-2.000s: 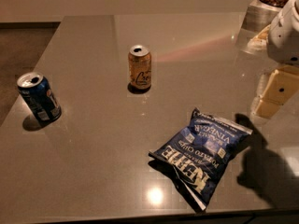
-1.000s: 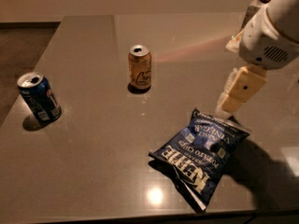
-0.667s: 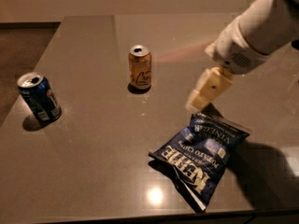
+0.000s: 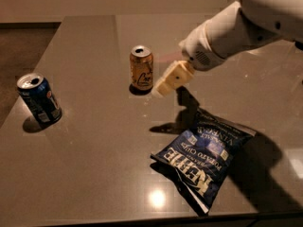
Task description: Knock orange can over
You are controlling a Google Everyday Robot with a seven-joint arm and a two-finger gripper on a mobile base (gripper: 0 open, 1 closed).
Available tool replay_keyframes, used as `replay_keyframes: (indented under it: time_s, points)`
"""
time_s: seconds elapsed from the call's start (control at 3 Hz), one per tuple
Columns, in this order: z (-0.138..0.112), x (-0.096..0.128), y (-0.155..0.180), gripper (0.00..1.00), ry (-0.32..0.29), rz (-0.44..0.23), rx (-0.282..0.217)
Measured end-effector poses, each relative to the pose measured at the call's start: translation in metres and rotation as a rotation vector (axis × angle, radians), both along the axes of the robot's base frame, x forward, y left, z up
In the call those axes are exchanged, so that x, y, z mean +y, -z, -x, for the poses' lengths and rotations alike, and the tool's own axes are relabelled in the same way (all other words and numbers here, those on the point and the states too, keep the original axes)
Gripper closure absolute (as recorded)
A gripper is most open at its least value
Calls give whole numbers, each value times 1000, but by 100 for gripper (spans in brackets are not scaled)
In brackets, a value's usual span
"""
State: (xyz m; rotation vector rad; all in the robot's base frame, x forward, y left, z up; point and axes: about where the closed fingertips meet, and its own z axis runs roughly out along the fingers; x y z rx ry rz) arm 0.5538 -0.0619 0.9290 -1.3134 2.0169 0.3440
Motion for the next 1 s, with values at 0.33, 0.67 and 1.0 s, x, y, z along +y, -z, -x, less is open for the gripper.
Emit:
replay_keyframes:
  time_s: [0.33, 0.67, 1.0]
  points:
    - [-19, 23, 1, 0, 2, -52, -40]
    - [-37, 52, 5, 0, -17, -75, -53]
    - [-53, 70, 13, 0, -32, -77, -48]
